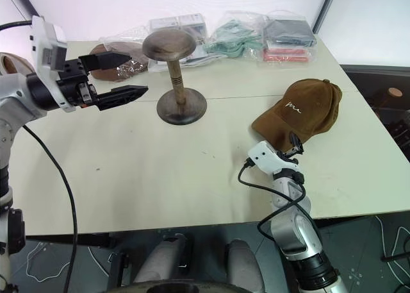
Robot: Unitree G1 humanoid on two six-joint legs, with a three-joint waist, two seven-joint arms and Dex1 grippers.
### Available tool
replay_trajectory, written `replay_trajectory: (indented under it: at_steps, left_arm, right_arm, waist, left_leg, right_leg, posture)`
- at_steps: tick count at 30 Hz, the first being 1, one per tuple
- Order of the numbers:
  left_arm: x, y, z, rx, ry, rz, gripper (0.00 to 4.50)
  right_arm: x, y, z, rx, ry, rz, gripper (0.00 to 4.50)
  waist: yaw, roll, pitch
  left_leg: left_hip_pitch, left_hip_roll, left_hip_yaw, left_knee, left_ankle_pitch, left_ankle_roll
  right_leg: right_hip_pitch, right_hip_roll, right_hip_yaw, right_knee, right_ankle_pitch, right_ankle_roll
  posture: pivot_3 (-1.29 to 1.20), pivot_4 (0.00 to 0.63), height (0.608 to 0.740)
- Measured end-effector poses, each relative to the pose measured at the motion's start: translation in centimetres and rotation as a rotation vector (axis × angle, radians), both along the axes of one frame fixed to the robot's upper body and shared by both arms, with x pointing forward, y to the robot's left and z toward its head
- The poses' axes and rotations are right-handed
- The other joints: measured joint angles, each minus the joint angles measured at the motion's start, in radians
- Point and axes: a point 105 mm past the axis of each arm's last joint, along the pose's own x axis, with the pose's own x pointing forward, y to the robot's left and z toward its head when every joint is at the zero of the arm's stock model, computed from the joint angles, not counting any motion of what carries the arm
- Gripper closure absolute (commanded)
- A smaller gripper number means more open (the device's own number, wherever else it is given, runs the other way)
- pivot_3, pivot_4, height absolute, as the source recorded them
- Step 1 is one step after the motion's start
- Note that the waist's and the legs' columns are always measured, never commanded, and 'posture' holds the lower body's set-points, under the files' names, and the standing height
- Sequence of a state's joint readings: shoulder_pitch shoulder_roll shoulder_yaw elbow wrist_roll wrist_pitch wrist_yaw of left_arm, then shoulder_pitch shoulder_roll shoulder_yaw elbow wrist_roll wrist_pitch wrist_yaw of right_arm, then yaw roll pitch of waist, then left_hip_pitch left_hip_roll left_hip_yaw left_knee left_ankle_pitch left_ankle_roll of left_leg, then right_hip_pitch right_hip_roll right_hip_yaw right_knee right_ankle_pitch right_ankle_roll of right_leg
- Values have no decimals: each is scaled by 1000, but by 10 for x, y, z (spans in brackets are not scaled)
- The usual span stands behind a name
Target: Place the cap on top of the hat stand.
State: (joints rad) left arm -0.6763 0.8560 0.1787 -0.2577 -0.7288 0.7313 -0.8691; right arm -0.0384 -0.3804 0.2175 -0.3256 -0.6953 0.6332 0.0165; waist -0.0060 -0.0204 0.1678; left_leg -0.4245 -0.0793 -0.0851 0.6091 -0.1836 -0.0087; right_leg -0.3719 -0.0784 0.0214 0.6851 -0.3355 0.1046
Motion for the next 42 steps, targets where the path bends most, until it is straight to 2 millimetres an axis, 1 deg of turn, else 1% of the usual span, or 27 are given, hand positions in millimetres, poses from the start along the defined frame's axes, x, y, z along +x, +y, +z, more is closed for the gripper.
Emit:
replay_trajectory:
  at_steps: [3,6,7,8,9,10,13,14,15,17,19,26,32,33,38,42]
  left_arm:
    - [0,-1,0,-7,0,-3,0]
    - [1,-1,0,-9,-1,-2,0]
    - [1,-1,0,-9,-2,-2,0]
    - [1,-1,0,-10,-2,-3,0]
    - [1,-2,0,-11,-2,-3,0]
    - [1,-2,0,-13,-2,-4,0]
    - [1,-2,-1,-15,-2,-4,0]
    - [1,-2,-1,-15,-3,-3,0]
    - [1,-3,-1,-16,-3,-4,0]
    - [1,-3,-1,-16,-4,-3,0]
    - [2,-3,-1,-15,-4,-1,0]
    - [3,-3,-2,-19,-6,10,0]
    - [4,-3,-2,-20,-7,14,0]
    - [4,-3,-2,-21,-7,14,0]
    - [4,-5,-3,-24,-4,6,0]
    - [5,-6,-3,-26,-12,5,0]
  right_arm:
    - [-1,-6,0,-27,-3,-10,26]
    - [-3,-16,0,-53,-1,-35,26]
    - [-3,-17,0,-59,1,-41,544]
    - [-4,-19,-2,-65,8,-47,739]
    - [-4,-21,-4,-69,17,-53,1222]
    - [-4,-23,-8,-73,30,-62,1796]
    - [-5,-28,-15,-80,60,-74,3245]
    - [-5,-29,-13,-80,52,-79,3773]
    - [-4,-33,-9,-83,39,-94,4119]
    - [-4,-41,-3,-94,18,-128,4119]
    - [-4,-45,-5,-93,28,-145,4119]
    - [-2,-42,-4,-101,-5,-139,4119]
    - [2,-39,7,-128,-108,-128,4119]
    - [3,-38,10,-137,-130,-119,4322]
    - [5,-35,20,-156,-209,-91,4322]
    - [6,-34,22,-162,-232,-82,4322]
  waist:
    - [7,0,0]
    - [19,0,0]
    - [20,0,0]
    - [20,0,0]
    - [20,0,0]
    - [20,0,0]
    - [17,0,0]
    - [16,0,0]
    - [14,0,0]
    - [12,0,0]
    - [12,0,0]
    - [8,0,0]
    - [3,0,0]
    - [1,0,0]
    - [-7,0,0]
    - [-8,0,0]
  left_leg:
    - [0,0,0,0,0,0]
    - [0,0,0,0,0,0]
    - [0,0,0,0,0,0]
    - [0,-1,0,0,0,0]
    - [-1,-1,0,0,0,0]
    - [-1,-1,0,0,0,0]
    - [-1,-1,0,-1,0,0]
    - [-1,-1,0,-1,0,0]
    - [-1,0,0,-1,0,0]
    - [-1,0,0,-1,0,0]
    - [-1,0,0,-2,0,0]
    - [-1,0,0,-3,0,0]
    - [-1,0,0,-4,0,0]
    - [-1,0,0,-4,0,0]
    - [-1,0,0,-6,1,-1]
    - [-1,0,1,-8,1,-2]
  right_leg:
    - [0,0,0,0,0,0]
    - [0,0,0,-1,0,0]
    - [0,0,0,-1,0,0]
    - [0,-1,0,-1,0,0]
    - [0,-1,0,-1,0,0]
    - [0,-1,0,-1,0,0]
    - [0,-1,0,-1,0,0]
    - [0,-1,0,-1,0,0]
    - [0,0,0,-1,0,0]
    - [0,0,0,-1,0,0]
    - [0,0,0,-1,0,0]
    - [0,0,0,-1,0,0]
    - [0,0,1,-1,0,0]
    - [0,0,1,-1,0,0]
    - [0,0,1,-1,0,0]
    - [-1,0,1,-1,0,0]
  posture:
    - [0,150,740]
    - [0,150,740]
    - [0,150,740]
    - [0,150,740]
    - [0,150,740]
    - [0,150,740]
    - [0,150,740]
    - [0,150,740]
    - [0,150,740]
    - [0,150,740]
    - [0,150,740]
    - [0,150,740]
    - [0,150,740]
    - [0,150,740]
    - [0,150,740]
    - [0,150,740]
